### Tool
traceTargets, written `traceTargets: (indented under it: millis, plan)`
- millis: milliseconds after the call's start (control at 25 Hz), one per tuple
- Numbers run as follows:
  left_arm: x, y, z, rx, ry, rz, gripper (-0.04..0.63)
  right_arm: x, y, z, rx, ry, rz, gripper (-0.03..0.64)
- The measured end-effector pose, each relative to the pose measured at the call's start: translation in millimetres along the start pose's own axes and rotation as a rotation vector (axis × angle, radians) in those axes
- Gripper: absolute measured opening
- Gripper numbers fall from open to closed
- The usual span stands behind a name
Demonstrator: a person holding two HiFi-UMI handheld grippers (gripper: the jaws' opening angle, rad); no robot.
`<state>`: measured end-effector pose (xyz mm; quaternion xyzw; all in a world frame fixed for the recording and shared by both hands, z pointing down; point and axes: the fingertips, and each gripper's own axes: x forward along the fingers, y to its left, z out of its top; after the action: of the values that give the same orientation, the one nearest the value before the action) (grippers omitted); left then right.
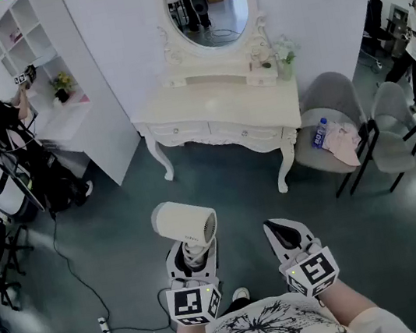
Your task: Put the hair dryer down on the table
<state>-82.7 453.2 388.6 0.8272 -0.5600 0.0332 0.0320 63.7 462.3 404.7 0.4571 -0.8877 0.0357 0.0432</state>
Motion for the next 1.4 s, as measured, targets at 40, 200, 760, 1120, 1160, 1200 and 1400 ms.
traceTargets:
  millis: [40, 200, 760, 1120, 1160, 1200, 1400]
  plan:
    - [2.1, -0.9, 0.5, 0.005, 0.0, -0.003, 0.245, 0.4, -2.0, 0.1, 0.003, -0.001, -0.006, 0.017]
    - [9.1, -3.3, 2.1, 0.011, 0.0, -0.014, 0.245, 3.3, -7.7, 0.2, 0.003, -0.001, -0.014, 0.017]
    - [33.9, 33.0, -2.9, -0.02, 0.011, -0.068, 0.245, 47.6, -9.6, -5.3, 0.034, 0.008, -0.073, 0.017]
    - [46.6, 101.7, -9.4, -0.05, 0.031, -0.079, 0.245, 103.0, 10.2, -10.8, 0.069, 0.033, -0.119, 0.017]
    - [48.8, 106.4, -11.3, -0.052, 0.037, -0.078, 0.245, 107.8, 10.7, -12.5, 0.074, 0.037, -0.122, 0.017]
    - [51.5, 109.9, -13.3, -0.056, 0.042, -0.077, 0.245, 112.3, 10.3, -14.6, 0.08, 0.042, -0.124, 0.017]
    - [74.4, 122.4, -22.5, -0.062, 0.059, -0.064, 0.245, 138.8, -2.4, -24.7, 0.086, 0.059, -0.11, 0.017]
